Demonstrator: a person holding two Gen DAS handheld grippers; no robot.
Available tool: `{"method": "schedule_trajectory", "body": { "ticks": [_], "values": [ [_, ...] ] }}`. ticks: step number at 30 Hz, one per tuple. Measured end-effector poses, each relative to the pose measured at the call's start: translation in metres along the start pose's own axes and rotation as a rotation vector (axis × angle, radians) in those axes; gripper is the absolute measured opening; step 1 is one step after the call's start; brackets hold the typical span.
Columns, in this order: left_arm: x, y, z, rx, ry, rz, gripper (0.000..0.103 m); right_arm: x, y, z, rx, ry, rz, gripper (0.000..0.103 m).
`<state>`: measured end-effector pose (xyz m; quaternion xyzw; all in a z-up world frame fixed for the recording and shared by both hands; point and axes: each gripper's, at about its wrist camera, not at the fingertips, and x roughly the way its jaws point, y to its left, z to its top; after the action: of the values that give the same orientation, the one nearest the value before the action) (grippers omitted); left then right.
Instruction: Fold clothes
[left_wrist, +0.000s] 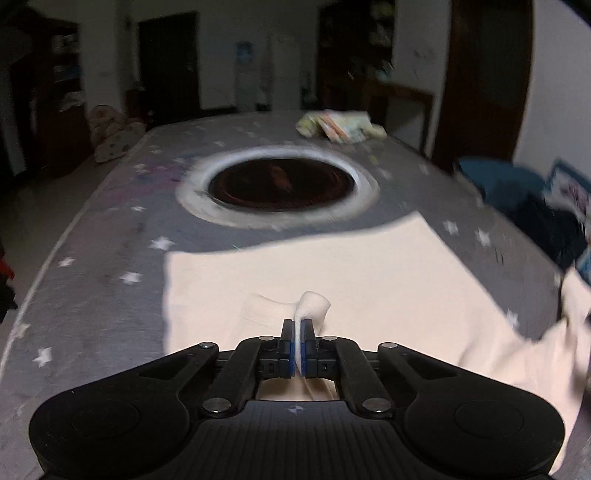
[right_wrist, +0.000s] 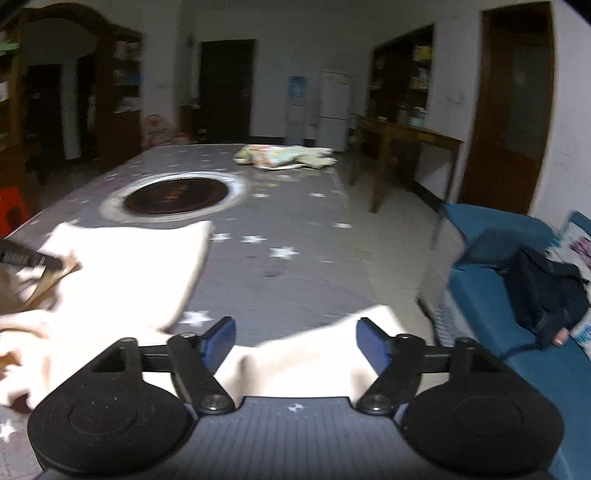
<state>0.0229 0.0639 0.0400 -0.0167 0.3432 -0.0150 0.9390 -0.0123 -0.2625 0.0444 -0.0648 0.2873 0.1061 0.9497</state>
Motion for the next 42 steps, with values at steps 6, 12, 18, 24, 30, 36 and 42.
{"method": "schedule_trajectory", "body": {
  "ticks": [6,12,18,24,30,36,42],
  "values": [
    [-0.06,0.059,-0.004,-0.172,-0.132,0.064,0.003,0.011,0.036,-0.001,-0.072,0.007,0.089,0.088],
    [-0.124,0.122,-0.022,-0.317,-0.252,0.192,0.003,0.014,0.053,-0.008,-0.095,0.03,0.108,0.092],
    [-0.155,0.173,-0.061,-0.428,-0.254,0.343,0.003,0.019,0.053,-0.016,-0.1,0.058,0.105,0.093],
    [-0.138,0.197,-0.102,-0.488,-0.106,0.413,0.004,0.019,0.054,-0.023,-0.125,0.086,0.091,0.094],
    [-0.139,0.186,-0.109,-0.422,-0.055,0.437,0.014,-0.002,0.056,-0.017,-0.139,0.066,0.131,0.094],
    [-0.164,0.138,-0.107,-0.26,-0.099,0.237,0.029,-0.029,0.071,-0.007,-0.159,0.07,0.301,0.085],
    [-0.164,0.049,-0.106,-0.033,-0.099,-0.121,0.037,-0.047,0.106,-0.004,-0.258,0.089,0.461,0.072]
  ]
}}
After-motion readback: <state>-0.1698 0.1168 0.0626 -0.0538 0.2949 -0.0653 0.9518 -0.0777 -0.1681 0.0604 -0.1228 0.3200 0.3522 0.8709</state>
